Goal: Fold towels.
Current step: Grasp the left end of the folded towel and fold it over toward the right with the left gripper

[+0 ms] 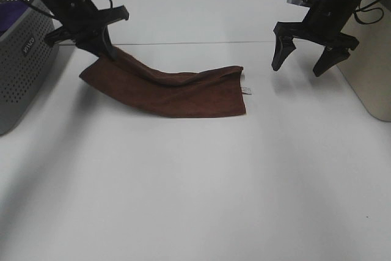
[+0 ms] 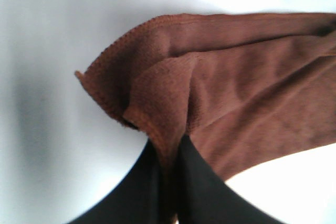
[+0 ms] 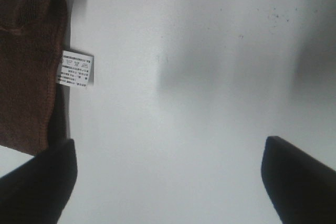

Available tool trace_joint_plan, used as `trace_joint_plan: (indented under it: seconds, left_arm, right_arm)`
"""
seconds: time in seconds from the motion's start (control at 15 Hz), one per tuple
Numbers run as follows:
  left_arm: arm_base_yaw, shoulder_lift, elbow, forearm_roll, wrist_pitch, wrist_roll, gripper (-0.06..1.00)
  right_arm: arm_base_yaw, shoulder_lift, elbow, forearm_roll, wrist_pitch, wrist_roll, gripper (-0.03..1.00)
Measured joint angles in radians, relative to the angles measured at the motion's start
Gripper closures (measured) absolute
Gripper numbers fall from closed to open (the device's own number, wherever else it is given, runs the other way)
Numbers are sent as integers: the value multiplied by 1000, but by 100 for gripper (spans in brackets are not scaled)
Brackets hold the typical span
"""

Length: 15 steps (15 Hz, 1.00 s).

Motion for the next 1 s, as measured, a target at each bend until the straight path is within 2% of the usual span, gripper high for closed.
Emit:
trace_joint_plan:
  seconds: [0.2, 0.33, 0.67, 0.87, 1.0]
  left_arm:
    - [-69, 0, -121, -90, 1, -20, 90]
    - [-137, 0, -127, -110, -38, -30, 90]
    - [-278, 61, -128, -130, -221, -72, 90]
    - [-310, 93, -128, -131, -308, -85, 88]
    - [-310, 109, -128, -133, -336, -117, 79]
  right_arm:
    - [0, 0, 0, 0, 0, 0, 6]
    - [0, 0, 0, 0, 0, 0, 6]
    - [0, 0, 0, 1, 0, 0, 6]
    - [0, -1, 0, 9, 1, 0, 6]
    - [0, -11, 0, 10, 1, 0, 6]
